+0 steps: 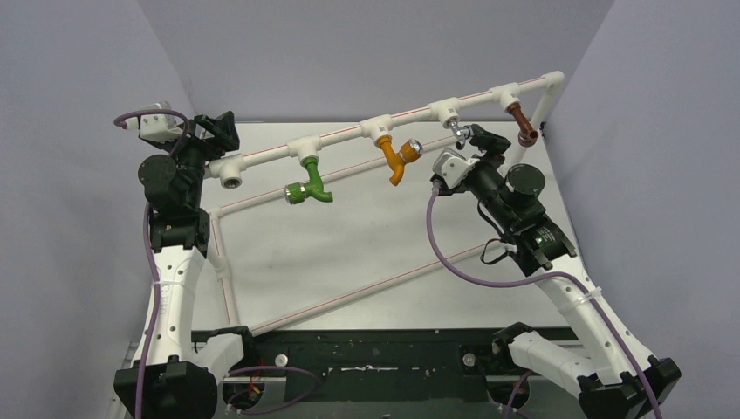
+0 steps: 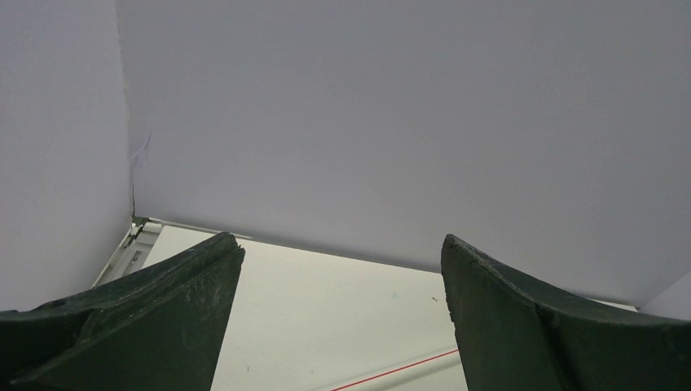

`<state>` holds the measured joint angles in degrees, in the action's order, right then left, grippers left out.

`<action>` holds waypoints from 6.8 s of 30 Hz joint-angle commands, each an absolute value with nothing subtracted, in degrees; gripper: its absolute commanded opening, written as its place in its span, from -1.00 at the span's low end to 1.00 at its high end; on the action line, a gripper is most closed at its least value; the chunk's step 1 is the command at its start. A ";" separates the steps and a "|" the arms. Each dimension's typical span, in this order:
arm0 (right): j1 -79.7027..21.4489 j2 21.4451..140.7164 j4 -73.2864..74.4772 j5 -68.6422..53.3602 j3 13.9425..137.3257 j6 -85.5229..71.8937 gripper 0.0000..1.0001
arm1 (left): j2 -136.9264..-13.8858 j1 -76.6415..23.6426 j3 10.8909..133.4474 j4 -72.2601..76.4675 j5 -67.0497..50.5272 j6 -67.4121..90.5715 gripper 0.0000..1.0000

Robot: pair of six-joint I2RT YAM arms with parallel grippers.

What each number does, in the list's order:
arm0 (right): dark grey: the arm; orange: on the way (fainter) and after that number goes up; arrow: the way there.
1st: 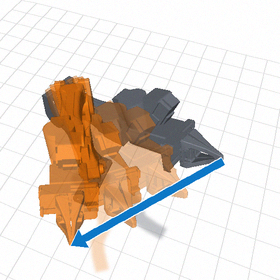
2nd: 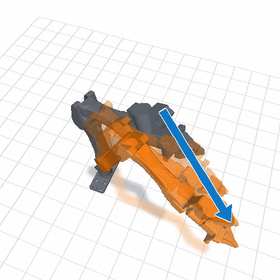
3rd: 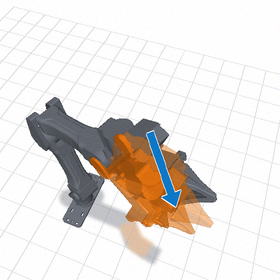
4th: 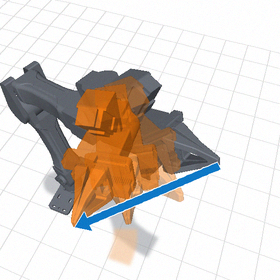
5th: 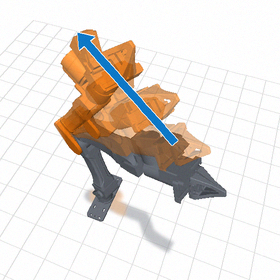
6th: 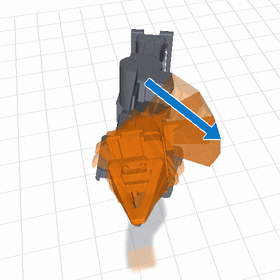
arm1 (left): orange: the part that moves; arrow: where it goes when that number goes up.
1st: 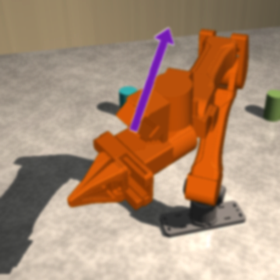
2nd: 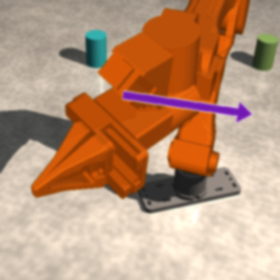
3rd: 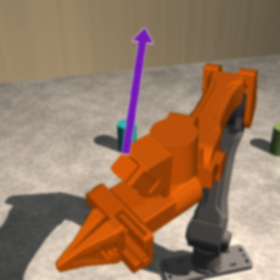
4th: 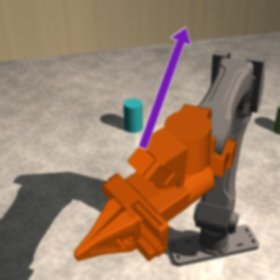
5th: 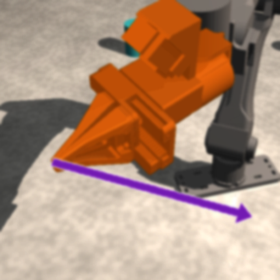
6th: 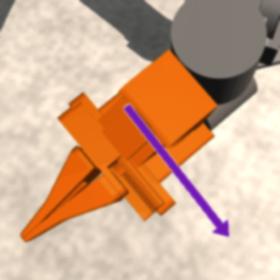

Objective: Install the water faucets

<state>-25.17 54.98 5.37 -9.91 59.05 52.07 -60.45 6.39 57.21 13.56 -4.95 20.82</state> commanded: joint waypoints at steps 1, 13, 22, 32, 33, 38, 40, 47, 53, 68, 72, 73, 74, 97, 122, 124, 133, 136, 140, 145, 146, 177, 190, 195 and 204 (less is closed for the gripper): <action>-25.84 56.26 -4.97 -5.02 58.83 59.69 0.64 | -65.46 7.21 51.82 -1.75 -7.38 21.37 0.80; -25.99 62.31 -8.83 -1.24 61.39 59.50 0.29 | -65.70 7.21 51.86 -1.75 -7.29 21.35 0.80; -25.78 63.43 -10.19 -0.18 61.09 52.66 -0.63 | -65.83 7.21 51.83 -1.74 -7.36 21.36 0.80; -25.45 63.79 -10.54 -1.82 62.43 28.73 -1.00 | -65.75 7.21 51.79 -1.76 -7.47 21.34 0.80; -25.41 63.81 -10.55 -1.84 62.75 24.93 -1.00 | -65.77 7.21 51.84 -1.76 -7.47 21.35 0.80; -25.01 62.79 -11.06 -0.28 63.44 3.26 -1.00 | -65.83 7.21 51.83 -1.71 -7.47 21.42 0.80; -24.71 62.24 -11.18 -0.18 63.58 -6.36 -1.00 | -65.83 7.21 51.85 -1.76 -7.56 21.44 0.80; -24.68 59.91 -15.44 2.99 60.95 -37.66 -1.00 | -65.65 7.21 51.83 -1.76 -7.47 21.43 0.79; -24.69 58.24 -19.49 5.91 58.69 -56.87 -1.00 | -65.49 7.21 51.85 -1.76 -7.55 21.40 0.80; -24.61 56.66 -19.08 9.21 58.83 -94.09 -1.00 | -65.30 7.21 51.75 -1.58 -7.70 21.42 0.80; -24.62 55.80 -18.39 10.66 58.63 -100.97 -1.00 | -65.40 7.21 51.75 -1.54 -7.71 21.44 0.80; -24.67 55.56 -18.19 10.93 58.58 -101.82 -1.00 | -65.44 7.21 51.73 -1.52 -7.69 21.40 0.80; -24.79 55.41 -17.93 11.25 58.71 -102.01 -1.00 | -65.46 7.21 51.73 -1.50 -7.71 21.45 0.80; -24.63 47.17 -5.20 5.31 51.60 -87.96 0.46 | -65.65 7.21 51.85 -1.75 -7.61 21.52 0.80; -24.65 45.14 2.38 -15.21 60.45 9.55 0.51 | -66.16 7.34 51.86 -1.55 -8.00 21.79 0.80; -24.67 45.08 0.70 -15.22 58.97 17.40 0.53 | -66.18 7.35 51.83 -1.57 -8.04 21.75 0.80; -24.65 51.26 -3.29 -8.61 60.20 37.17 0.55 | -66.05 7.38 51.85 -1.49 -8.17 21.88 0.80; -24.63 53.67 -5.02 -7.38 61.70 38.20 0.46 | -65.92 7.38 51.77 -1.42 -8.17 21.88 0.80; -24.71 56.42 -5.56 -6.94 63.50 38.23 0.40 | -66.01 7.46 51.82 -1.39 -8.17 21.84 0.80; -24.87 59.39 -8.19 -5.70 64.05 37.50 0.28 | -66.05 7.47 51.82 -1.40 -8.17 21.83 0.80; -24.90 59.72 -8.69 -5.24 64.30 37.09 0.24 | -66.09 7.54 51.84 -1.41 -8.17 21.87 0.80; -23.96 61.35 -10.74 11.56 63.86 -33.88 -1.00 | -66.14 8.09 51.66 -1.19 -8.70 22.19 0.80; -23.13 57.74 -7.93 12.41 57.61 -78.78 -1.00 | -65.91 8.13 51.50 -0.79 -9.37 22.74 0.80; -23.18 57.52 -5.08 10.50 56.25 -91.89 -1.00 | -65.92 8.14 51.43 -0.79 -9.58 22.80 0.80; -23.42 57.21 -3.04 8.14 56.76 -100.35 -0.95 | -65.83 8.09 51.46 -0.79 -9.52 22.85 0.80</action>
<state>-22.52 60.14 -2.59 12.27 55.83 -94.19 -60.97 7.68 57.14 14.22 -8.01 22.28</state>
